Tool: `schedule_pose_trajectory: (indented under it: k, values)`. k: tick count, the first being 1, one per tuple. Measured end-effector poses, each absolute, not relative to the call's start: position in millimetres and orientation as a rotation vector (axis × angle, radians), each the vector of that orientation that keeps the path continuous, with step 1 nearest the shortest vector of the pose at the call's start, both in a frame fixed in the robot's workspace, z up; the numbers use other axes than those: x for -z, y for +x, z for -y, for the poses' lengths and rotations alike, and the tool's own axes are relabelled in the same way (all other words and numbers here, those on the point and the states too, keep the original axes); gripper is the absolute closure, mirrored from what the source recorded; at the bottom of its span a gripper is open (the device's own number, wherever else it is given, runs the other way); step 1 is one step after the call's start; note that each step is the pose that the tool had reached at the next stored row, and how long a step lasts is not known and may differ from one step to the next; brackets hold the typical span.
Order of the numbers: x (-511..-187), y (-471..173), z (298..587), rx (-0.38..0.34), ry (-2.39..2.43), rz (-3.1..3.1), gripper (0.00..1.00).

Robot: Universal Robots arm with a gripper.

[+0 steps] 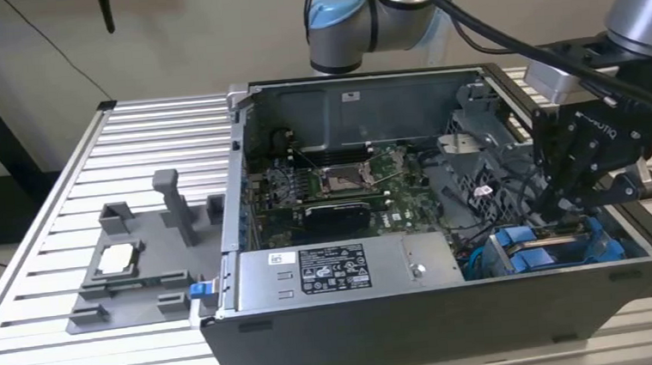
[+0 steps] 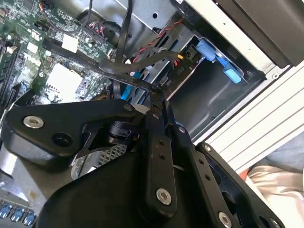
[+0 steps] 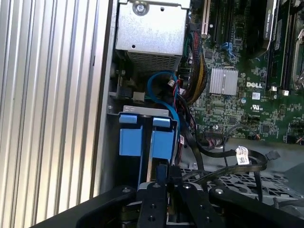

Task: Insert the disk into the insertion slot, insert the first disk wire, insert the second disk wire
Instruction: 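Insert the second disk wire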

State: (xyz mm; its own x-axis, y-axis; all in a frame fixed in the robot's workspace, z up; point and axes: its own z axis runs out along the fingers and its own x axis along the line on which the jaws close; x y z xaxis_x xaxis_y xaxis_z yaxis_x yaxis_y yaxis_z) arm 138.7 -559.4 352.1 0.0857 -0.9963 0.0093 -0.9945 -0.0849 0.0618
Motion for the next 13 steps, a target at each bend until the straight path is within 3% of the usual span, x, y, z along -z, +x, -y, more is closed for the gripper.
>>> schedule_pose_trajectory:
  k: [13]
  values:
    - [-346.2,141.3,559.9,0.056,2.263,2.105,0.84]
